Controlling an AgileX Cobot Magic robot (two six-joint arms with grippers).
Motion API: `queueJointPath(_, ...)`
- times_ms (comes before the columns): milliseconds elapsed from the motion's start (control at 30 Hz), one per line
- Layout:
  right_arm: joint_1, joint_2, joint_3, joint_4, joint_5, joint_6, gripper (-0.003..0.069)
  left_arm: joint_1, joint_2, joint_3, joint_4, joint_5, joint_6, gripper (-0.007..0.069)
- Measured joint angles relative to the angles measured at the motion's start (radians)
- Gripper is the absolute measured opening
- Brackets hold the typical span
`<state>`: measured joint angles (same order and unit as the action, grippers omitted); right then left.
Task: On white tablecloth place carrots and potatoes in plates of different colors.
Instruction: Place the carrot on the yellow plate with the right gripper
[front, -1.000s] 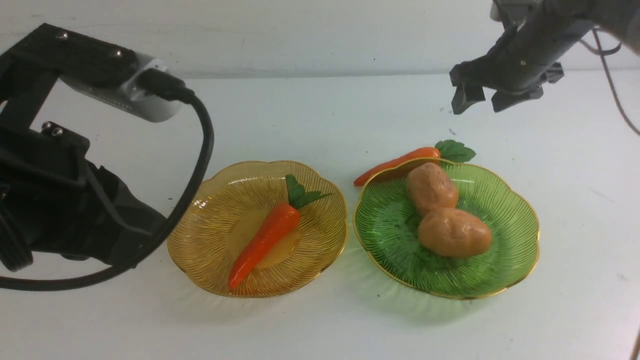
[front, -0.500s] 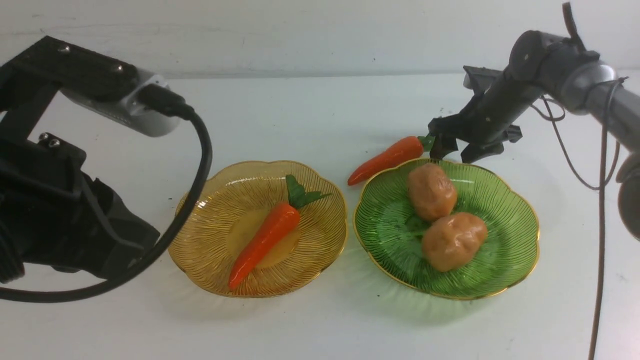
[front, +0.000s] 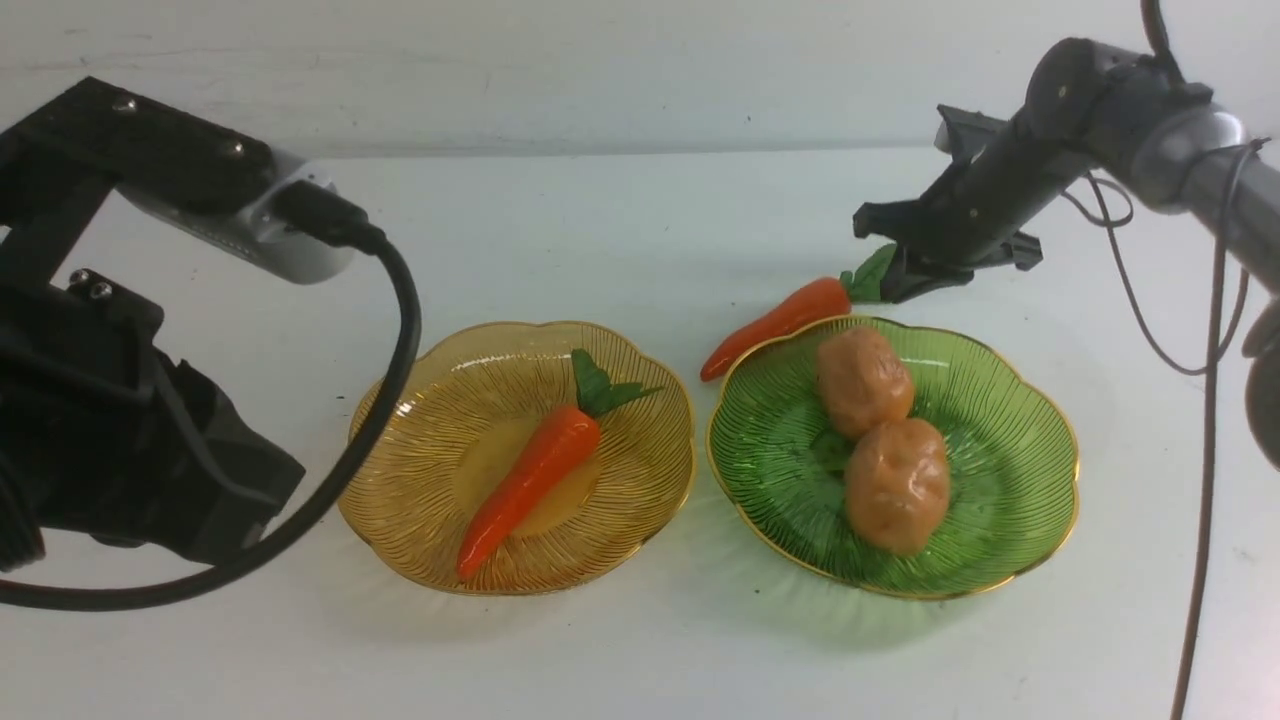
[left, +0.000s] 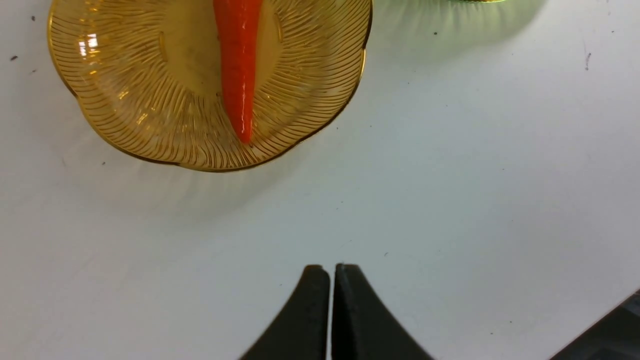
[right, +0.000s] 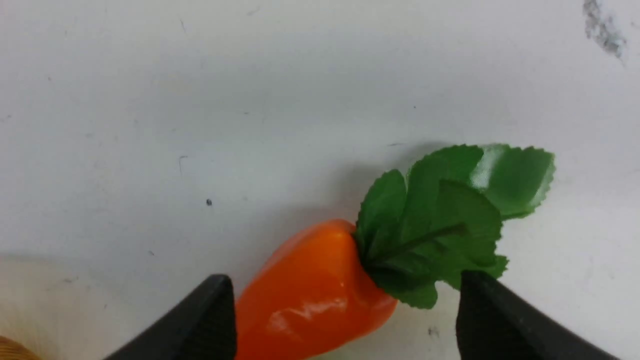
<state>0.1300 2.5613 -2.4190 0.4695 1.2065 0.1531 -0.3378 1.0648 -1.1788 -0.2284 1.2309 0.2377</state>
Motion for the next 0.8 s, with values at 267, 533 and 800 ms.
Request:
queueJointPath(267, 0.012, 0.044, 0.0, 0.007, -0.014, 0.009, 0.0545, 0.0, 0.0, 0.0, 0.001, 0.0, 0.0, -0.0003)
queueJointPath(533, 0.031, 0.054, 0.0, 0.0, -0.085, 0.014, 0.0545, 0.0, 0.0, 0.0, 0.001, 0.011, -0.013, -0.0003)
queueJointPath(800, 0.037, 0.063, 0.0, 0.014, -0.122, 0.017, 0.0545, 0.0, 0.0, 0.0, 0.001, 0.014, -0.019, -0.0003)
